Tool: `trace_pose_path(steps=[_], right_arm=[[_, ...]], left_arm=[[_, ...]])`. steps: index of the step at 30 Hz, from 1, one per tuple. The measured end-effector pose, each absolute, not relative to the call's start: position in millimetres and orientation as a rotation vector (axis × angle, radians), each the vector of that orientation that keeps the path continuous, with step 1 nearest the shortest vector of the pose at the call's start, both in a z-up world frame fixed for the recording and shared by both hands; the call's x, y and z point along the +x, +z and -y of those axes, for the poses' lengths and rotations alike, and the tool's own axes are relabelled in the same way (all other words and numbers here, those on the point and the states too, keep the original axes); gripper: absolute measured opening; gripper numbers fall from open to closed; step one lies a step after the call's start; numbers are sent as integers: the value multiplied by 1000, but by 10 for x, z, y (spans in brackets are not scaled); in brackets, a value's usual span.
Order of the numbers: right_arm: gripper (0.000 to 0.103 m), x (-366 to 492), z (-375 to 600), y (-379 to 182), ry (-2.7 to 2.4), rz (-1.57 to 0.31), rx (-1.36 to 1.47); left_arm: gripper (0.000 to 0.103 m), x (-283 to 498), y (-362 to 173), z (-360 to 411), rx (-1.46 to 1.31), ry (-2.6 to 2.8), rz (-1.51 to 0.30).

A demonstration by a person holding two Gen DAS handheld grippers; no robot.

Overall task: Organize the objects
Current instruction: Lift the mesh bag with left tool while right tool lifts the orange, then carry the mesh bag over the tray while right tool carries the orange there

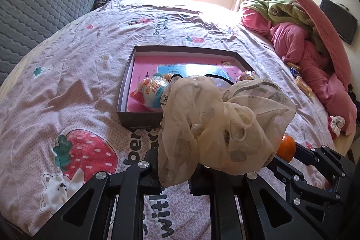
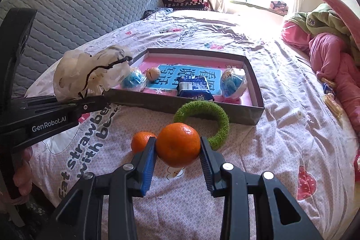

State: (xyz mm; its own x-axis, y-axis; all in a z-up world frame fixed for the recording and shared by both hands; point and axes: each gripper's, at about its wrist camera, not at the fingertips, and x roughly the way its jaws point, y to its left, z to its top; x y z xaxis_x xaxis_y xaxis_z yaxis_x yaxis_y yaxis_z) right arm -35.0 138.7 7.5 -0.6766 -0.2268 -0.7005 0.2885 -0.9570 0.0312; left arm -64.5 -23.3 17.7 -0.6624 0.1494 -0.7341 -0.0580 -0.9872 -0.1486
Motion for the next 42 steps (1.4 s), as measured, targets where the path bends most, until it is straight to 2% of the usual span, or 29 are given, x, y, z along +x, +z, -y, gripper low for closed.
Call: trace_pose_path(steps=[23, 42], right_arm=[[38, -529, -1574, 447, -2714, -88, 986], [38, -814, -1808, 495, -2785, -61, 992]], left_arm=[[15, -713, 442, 48, -1182, 2778, 139], [15, -1017, 306, 47, -1189, 2739, 159]])
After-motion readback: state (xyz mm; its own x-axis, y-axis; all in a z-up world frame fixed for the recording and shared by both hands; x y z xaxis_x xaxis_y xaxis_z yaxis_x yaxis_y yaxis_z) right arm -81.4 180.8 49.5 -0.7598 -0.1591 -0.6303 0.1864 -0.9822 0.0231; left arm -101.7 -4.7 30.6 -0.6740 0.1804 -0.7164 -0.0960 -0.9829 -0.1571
